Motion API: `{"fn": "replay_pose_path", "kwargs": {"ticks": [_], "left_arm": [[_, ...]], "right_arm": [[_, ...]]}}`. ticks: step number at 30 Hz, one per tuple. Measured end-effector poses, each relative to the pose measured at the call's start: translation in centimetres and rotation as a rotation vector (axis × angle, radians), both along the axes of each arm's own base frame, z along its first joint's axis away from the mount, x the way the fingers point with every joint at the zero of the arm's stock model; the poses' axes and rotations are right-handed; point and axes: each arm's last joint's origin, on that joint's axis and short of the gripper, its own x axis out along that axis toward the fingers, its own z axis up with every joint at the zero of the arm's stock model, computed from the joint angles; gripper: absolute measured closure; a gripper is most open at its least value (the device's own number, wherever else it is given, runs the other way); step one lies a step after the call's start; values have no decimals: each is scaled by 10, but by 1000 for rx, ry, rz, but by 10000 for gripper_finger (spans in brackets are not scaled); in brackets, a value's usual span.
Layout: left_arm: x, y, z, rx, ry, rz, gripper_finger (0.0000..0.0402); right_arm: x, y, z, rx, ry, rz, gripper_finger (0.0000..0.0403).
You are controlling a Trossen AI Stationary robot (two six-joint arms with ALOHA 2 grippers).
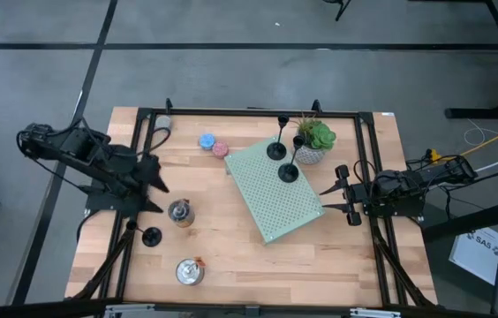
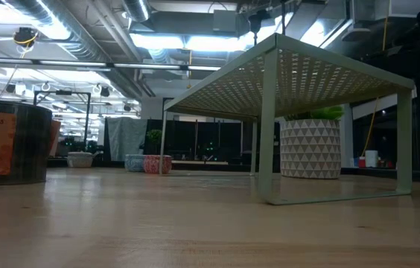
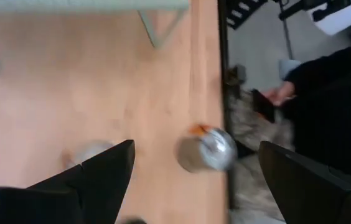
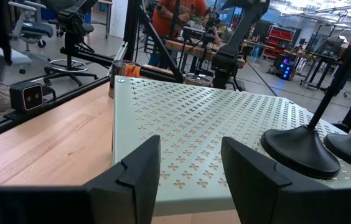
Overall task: Pick & Place candle stick holders
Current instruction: Put the black candle holder on the shelf aligned with the other candle holders
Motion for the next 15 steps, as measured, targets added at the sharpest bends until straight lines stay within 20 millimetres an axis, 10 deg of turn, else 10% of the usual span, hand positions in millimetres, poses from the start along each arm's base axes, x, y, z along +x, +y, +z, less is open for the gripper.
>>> {"fn": "replay_pose_path", "kwargs": {"ticks": [15], "left_arm": [[-40,-16,-19,-242,609,89,105]], "right_arm": [[0,0,0,0,0,0,231]]}}
